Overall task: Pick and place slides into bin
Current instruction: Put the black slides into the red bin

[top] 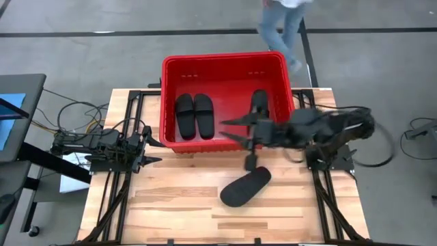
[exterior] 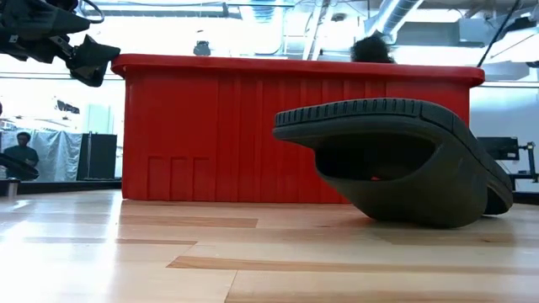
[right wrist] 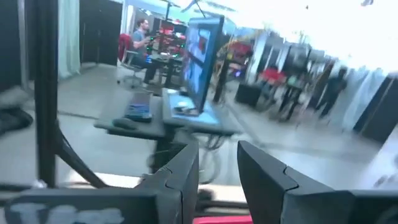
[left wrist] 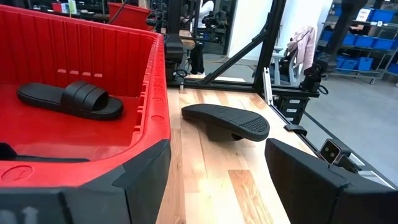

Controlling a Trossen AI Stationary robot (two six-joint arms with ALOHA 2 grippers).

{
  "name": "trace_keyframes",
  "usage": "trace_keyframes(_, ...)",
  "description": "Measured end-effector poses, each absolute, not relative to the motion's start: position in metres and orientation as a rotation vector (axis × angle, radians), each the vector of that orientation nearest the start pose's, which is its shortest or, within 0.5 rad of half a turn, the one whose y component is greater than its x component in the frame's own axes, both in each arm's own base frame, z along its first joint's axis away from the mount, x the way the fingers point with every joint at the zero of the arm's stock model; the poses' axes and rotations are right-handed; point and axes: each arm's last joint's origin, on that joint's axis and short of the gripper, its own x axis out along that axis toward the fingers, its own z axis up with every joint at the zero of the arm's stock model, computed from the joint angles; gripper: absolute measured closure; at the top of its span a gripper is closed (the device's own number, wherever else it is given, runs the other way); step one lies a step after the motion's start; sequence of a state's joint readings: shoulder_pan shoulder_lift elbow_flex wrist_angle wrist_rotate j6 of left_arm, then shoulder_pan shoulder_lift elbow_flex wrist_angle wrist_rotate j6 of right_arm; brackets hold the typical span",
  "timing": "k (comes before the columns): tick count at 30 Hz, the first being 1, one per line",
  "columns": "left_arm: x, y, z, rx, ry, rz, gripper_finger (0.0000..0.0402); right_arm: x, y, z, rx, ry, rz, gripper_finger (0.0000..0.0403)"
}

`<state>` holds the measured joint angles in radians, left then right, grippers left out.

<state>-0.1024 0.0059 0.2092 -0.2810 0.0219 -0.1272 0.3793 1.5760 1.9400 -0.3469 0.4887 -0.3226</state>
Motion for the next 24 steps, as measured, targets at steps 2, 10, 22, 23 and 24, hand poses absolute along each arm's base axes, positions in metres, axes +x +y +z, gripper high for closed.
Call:
trace_keyframes(2,0.08,-0.009,0.206,-0.124,0.085,-0.119,0.0143,0.288,0.099,0.523,-0.382,-0.009,-0.114,0.0301)
trace_keyframes(10,0.08,-0.009,0.206,-0.124,0.085,-0.119,0.0143,0.224,0.082,0.531,-0.551,0.132,0.013,0.0301)
trace_keyframes(22,0.08,-0.009,0.206,-0.124,0.085,-0.119,0.0143,0.203,0.113,0.477,-0.634,0.605,-0.004,0.0293)
trace_keyframes(23,0.08,-0.009,0.206,-0.124,0.085,-0.119,0.0143,0.204,0.117,0.472,-0.655,0.634,-0.018,0.0289)
trace_keyframes(24,0.08,-0.009,0.206,-0.124,0.086,-0.119,0.0143,0.205,0.121,0.468,-0.665,0.66,-0.032,0.0284)
